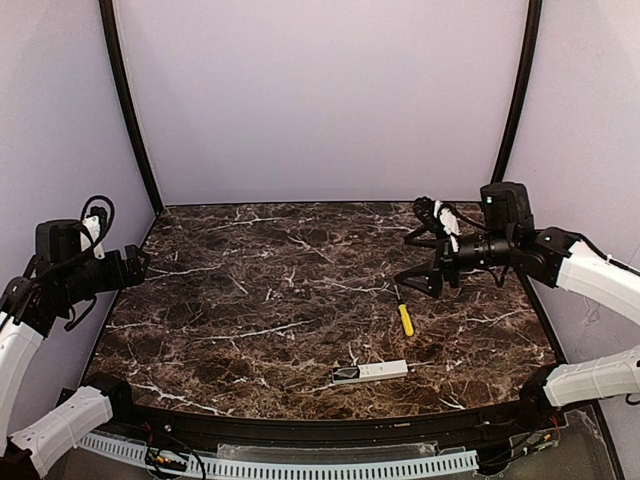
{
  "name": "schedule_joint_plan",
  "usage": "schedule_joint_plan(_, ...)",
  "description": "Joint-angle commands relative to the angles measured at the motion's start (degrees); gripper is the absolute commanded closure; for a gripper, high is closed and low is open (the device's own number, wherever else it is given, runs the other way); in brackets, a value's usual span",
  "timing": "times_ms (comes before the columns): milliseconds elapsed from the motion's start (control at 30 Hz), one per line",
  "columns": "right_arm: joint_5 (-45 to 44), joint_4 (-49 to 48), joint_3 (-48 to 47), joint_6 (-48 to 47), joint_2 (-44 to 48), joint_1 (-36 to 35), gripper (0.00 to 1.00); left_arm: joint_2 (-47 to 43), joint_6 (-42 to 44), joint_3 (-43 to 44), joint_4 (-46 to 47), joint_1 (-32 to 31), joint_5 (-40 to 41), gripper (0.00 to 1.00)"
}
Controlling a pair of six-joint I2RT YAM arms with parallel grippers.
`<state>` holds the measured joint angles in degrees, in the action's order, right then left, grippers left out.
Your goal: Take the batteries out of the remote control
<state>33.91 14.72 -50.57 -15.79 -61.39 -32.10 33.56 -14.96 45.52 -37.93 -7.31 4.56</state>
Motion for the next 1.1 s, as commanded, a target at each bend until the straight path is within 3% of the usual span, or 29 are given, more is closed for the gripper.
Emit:
schedule_joint_plan(0, -3.4, 4.0, 0.6, -10.7, -2.2, -3.7, 0.01, 0.3, 1.5, -1.3, 1.4, -0.2, -2.4, 0.00)
schedule_joint_plan(567, -13.2, 14.8, -1.1, -21.3, -17.4, -17.3, 0.01, 0.7, 2.1, -1.7, 2.1, -0.2, -4.1, 0.00)
schedule_joint_plan(1067, -21.7, 12.1, 3.5, -20.1, -24.4, -24.3, 0.07, 0.6, 2.3, -1.8, 2.3, -0.2, -4.4, 0.00)
